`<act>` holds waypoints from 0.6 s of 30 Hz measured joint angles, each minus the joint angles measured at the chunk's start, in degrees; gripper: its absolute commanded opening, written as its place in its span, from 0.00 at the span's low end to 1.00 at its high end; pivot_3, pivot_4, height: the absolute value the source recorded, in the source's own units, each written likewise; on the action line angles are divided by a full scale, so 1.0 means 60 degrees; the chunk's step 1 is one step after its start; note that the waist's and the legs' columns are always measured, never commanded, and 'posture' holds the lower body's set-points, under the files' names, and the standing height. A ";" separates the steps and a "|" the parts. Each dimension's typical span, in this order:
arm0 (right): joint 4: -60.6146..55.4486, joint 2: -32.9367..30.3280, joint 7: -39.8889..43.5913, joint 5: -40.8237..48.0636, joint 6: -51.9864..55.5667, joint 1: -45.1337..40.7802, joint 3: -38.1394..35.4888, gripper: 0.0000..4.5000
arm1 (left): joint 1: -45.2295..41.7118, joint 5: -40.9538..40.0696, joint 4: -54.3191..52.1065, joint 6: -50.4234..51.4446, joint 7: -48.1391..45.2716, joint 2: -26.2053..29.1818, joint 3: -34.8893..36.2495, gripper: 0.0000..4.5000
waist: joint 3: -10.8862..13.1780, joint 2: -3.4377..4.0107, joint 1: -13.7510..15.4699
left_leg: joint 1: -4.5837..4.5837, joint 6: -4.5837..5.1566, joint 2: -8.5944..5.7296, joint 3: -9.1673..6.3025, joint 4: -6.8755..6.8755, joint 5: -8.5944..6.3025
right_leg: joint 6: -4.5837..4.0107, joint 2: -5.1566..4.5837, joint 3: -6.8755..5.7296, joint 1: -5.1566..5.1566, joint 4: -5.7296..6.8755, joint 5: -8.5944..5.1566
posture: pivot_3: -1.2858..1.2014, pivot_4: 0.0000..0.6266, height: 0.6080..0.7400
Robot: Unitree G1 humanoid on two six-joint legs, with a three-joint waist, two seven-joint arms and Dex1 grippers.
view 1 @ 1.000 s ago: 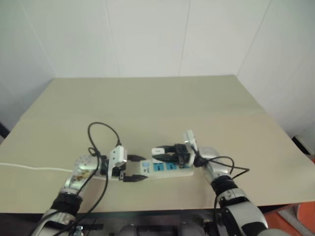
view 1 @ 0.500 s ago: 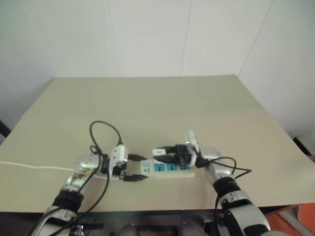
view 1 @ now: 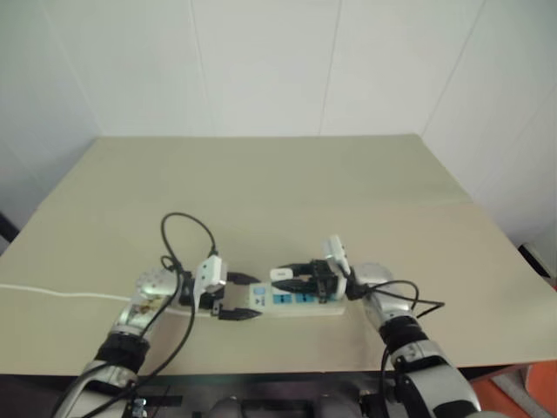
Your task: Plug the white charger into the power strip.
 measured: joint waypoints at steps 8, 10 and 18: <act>0.0953 0.0227 0.0335 0.0000 -0.0741 -0.0158 -0.0245 0.25 | 0.0161 0.0023 -0.0073 0.0011 0.0137 0.0006 0.0000 0.71 | -0.0059 -0.0095 -0.0017 | 0.0032 -0.0054 0.0008 0.0000 -0.0008 -0.0033 | -0.0010 -0.0004 -0.0001 0.0007 -0.0016 -0.0006 | 0.52 0.24 1.00; 0.1207 0.0225 0.0521 0.0004 -0.0739 -0.0290 -0.0276 0.25 | 0.0202 0.0042 -0.0125 0.0028 0.0189 0.0009 -0.0001 0.71 | -0.0061 -0.0099 -0.0020 | 0.0054 -0.0070 0.0006 0.0003 -0.0009 -0.0043 | -0.0012 -0.0014 0.0000 0.0012 -0.0022 -0.0009 | 0.52 0.24 1.00; 0.1884 0.0150 0.0693 -0.0171 -0.0713 -0.0777 -0.0129 0.25 | 0.0296 0.0049 -0.0313 0.0184 0.0302 0.0046 0.0000 0.71 | -0.0065 -0.0101 -0.0019 | 0.0064 -0.0086 0.0005 0.0003 -0.0014 -0.0053 | -0.0021 -0.0018 0.0000 0.0013 -0.0021 -0.0014 | 0.52 0.24 1.00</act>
